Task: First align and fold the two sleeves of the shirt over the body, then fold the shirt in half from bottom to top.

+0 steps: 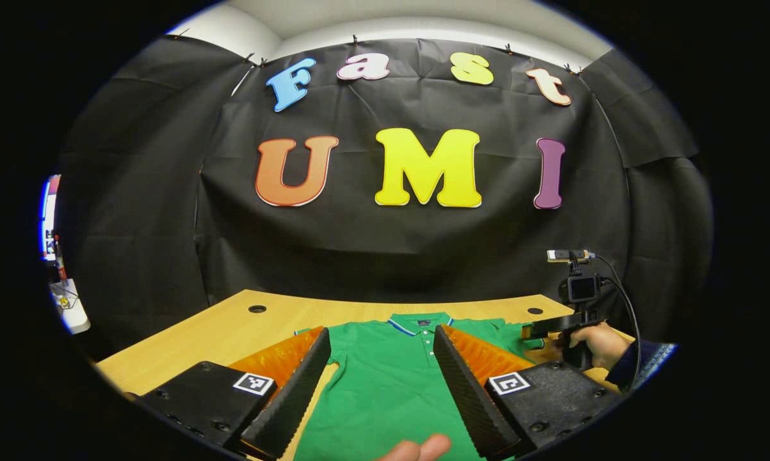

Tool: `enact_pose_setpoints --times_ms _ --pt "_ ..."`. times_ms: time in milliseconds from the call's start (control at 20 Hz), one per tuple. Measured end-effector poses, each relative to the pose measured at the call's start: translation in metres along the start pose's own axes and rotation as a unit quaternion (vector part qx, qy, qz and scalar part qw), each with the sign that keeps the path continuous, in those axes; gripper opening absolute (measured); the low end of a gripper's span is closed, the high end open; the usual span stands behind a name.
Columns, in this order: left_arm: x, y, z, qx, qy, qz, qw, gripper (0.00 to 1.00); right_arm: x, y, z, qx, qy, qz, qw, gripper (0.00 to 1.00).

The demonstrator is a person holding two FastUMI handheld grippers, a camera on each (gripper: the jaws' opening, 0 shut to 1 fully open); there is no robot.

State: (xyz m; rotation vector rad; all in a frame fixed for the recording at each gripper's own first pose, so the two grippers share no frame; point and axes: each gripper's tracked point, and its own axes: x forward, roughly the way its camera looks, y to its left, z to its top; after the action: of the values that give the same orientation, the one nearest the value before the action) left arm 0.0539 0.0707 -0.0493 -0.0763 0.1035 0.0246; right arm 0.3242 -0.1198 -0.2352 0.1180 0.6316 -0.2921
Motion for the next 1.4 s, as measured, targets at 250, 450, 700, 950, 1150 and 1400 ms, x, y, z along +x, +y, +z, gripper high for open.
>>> enact_pose_setpoints --times_ms 250,450,700,950,1150,1400 --pt "0.005 0.006 -0.005 0.001 0.01 0.005 1.0 1.0 0.016 0.004 -0.012 0.036 0.037 0.025 0.998 0.67" --pt "0.006 0.01 -0.007 0.002 0.013 0.011 1.0 1.0 0.02 0.013 -0.009 0.056 0.036 0.045 0.997 0.35" --pt "0.006 0.01 -0.007 0.003 0.009 0.007 1.0 1.0 0.021 0.017 -0.005 0.002 0.027 0.04 0.999 0.0" --pt "0.006 0.01 -0.004 0.007 0.005 0.007 1.0 1.0 0.008 0.021 0.013 -0.064 -0.007 0.019 0.998 0.0" --pt "0.006 0.006 -0.007 0.011 0.006 0.005 1.0 1.0 -0.012 0.036 0.038 -0.096 -0.054 0.015 0.994 0.0" --pt "0.009 0.0 -0.007 0.021 0.0 0.007 1.0 1.0 -0.05 0.088 0.064 -0.167 -0.133 0.041 0.976 0.0"
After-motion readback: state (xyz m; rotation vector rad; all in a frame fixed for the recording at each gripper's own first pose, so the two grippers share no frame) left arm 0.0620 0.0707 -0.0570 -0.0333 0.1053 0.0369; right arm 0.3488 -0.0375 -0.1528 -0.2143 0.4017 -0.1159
